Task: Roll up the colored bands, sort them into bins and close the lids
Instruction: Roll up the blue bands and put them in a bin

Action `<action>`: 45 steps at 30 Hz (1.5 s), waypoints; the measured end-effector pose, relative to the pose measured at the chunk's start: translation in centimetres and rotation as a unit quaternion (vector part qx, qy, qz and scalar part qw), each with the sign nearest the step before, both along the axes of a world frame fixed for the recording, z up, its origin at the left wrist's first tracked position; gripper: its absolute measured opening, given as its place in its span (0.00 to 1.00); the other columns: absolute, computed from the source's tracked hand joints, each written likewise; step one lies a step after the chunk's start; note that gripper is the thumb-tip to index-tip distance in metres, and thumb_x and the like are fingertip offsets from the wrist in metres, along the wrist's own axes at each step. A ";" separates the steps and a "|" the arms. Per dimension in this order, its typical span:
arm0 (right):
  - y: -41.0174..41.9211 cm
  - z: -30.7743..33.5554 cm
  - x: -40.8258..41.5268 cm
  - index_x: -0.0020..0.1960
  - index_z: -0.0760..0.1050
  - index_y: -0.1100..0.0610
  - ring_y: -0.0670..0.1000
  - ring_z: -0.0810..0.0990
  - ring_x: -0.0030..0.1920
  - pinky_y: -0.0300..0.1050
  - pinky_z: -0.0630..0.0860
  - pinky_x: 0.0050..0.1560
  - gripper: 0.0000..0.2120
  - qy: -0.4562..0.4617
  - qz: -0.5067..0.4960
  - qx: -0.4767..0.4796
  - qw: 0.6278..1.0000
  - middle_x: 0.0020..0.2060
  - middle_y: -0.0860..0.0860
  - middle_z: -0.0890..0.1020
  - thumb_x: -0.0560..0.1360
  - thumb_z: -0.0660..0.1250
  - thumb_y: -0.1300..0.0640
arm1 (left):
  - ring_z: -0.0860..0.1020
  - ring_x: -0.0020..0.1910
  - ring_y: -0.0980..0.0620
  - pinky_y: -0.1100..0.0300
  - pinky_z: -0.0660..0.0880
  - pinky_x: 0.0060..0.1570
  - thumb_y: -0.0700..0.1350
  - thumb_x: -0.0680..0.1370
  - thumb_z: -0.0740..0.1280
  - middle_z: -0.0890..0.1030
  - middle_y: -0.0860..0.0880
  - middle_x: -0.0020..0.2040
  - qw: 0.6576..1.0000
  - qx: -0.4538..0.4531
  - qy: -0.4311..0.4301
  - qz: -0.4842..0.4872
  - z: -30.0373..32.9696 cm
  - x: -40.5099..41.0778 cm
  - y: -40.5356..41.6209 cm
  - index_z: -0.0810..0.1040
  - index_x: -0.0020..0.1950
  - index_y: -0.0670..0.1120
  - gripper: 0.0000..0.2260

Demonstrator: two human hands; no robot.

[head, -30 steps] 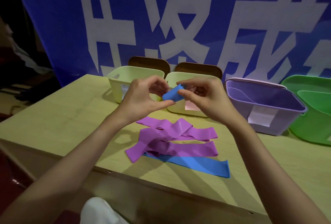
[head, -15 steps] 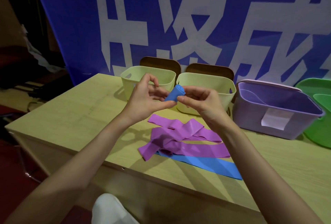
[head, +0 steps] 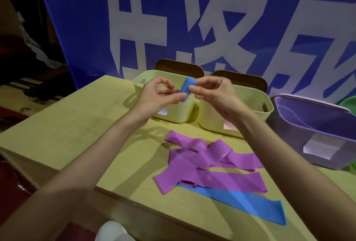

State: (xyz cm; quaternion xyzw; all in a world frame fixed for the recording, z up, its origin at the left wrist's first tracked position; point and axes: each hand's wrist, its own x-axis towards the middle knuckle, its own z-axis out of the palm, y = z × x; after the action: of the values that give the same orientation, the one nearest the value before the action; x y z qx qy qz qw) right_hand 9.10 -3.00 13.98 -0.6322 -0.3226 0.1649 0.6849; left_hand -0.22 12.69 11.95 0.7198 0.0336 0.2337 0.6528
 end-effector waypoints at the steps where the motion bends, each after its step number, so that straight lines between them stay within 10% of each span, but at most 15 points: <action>1: 0.8 0.5 0.9 0.50 0.79 0.66 0.48 0.82 0.42 0.36 0.78 0.43 0.18 0.002 -0.005 -0.005 1.000 0.42 0.56 0.84 0.63 0.76 0.60 | 0.83 0.42 0.48 0.61 0.79 0.43 0.37 0.71 0.75 0.82 0.39 0.45 1.000 0.013 0.002 0.016 0.0 0.9 0.9 0.72 0.51 0.38 0.15; 8: 8.1 0.9 8.4 0.50 0.77 0.67 0.57 0.84 0.50 0.46 0.82 0.50 0.15 0.002 -0.100 -0.107 0.989 0.47 0.60 0.82 0.68 0.76 0.61 | 0.79 0.44 0.52 0.60 0.76 0.46 0.42 0.76 0.70 0.81 0.50 0.43 0.963 0.231 0.037 0.135 -3.0 7.1 9.1 0.76 0.45 0.45 0.03; 12: 12.0 -1.9 12.3 0.53 0.69 0.61 0.53 0.82 0.40 0.42 0.81 0.38 0.20 0.005 -0.137 -0.201 0.970 0.48 0.59 0.78 0.69 0.76 0.62 | 0.79 0.45 0.56 0.64 0.74 0.46 0.40 0.76 0.68 0.80 0.53 0.43 0.943 0.298 0.049 0.143 -4.9 9.4 11.2 0.76 0.46 0.46 0.02; 17: 15.4 -5.0 15.8 0.39 0.67 0.57 0.53 0.81 0.39 0.45 0.81 0.38 0.16 -0.052 -0.116 -0.332 0.935 0.38 0.56 0.77 0.71 0.75 0.61 | 0.78 0.46 0.55 0.56 0.75 0.50 0.41 0.76 0.68 0.81 0.52 0.45 0.912 0.378 0.065 0.147 -5.1 11.9 13.3 0.77 0.49 0.44 0.03; 26: 16.8 -8.0 18.9 0.37 0.69 0.61 0.53 0.79 0.30 0.42 0.79 0.28 0.13 -0.115 -0.074 -0.510 0.849 0.32 0.57 0.77 0.72 0.74 0.62 | 0.78 0.47 0.57 0.55 0.76 0.47 0.45 0.77 0.68 0.81 0.55 0.44 0.902 0.406 0.075 0.124 -6.0 13.3 13.9 0.77 0.47 0.49 0.01; 45: 17.5 -10.2 19.2 0.35 0.70 0.62 0.59 0.84 0.47 0.50 0.82 0.44 0.16 -0.075 -0.051 -0.601 0.794 0.35 0.55 0.77 0.69 0.77 0.59 | 0.75 0.42 0.65 0.57 0.76 0.47 0.48 0.76 0.68 0.81 0.57 0.42 0.904 0.401 0.084 0.123 -6.3 13.6 13.8 0.79 0.44 0.50 0.03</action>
State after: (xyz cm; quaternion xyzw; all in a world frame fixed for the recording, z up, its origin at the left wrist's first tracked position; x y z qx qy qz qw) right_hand 28.26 14.54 3.81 -0.9425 -0.1759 0.2425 0.1484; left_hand 13.35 26.46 5.62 0.9278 0.0796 0.2446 0.2702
